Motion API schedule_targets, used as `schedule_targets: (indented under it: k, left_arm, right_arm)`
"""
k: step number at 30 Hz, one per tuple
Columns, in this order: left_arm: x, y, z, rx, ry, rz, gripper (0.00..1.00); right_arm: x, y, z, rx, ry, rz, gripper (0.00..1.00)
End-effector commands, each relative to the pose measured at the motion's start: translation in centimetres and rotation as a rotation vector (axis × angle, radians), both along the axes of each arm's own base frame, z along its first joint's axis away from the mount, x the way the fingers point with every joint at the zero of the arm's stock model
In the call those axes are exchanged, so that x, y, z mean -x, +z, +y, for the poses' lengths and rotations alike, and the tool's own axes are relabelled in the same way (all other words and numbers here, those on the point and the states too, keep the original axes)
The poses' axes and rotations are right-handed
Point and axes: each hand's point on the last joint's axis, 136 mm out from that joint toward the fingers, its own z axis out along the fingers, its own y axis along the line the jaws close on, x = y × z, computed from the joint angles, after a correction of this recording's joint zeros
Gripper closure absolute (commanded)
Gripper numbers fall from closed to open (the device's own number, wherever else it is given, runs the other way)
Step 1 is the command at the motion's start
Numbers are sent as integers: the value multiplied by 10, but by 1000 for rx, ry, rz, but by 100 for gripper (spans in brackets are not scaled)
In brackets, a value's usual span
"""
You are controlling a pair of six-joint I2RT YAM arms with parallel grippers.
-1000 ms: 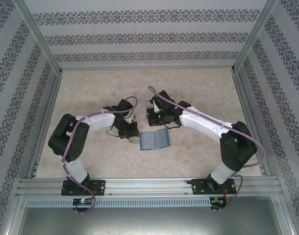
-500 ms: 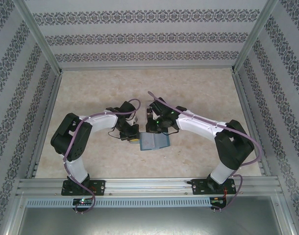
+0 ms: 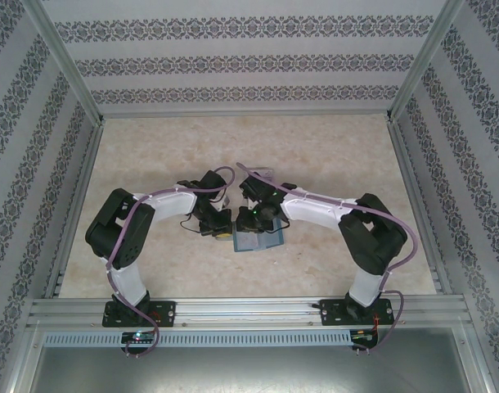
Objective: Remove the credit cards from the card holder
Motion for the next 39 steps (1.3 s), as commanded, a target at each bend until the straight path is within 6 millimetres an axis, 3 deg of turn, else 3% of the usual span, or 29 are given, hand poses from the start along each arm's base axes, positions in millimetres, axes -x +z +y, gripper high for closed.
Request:
schedule_targets:
  k: [1,11,22,39]
  left_arm:
    - [15,-13,6,-40,-23,42,92]
    - [16,-13,6,-36,-20,42,92]
    - [17,-12,7,-39,-27,42,92]
    - [16,-11,5,-35,-29,45,92]
  right_arm:
    - [0,-1,13,-24,0,19,76]
    - [6,-15,18,1,17,55,73]
    - [9,-26,0,104,17,60,72]
    - [5,-18,-34,321,26,-10,66]
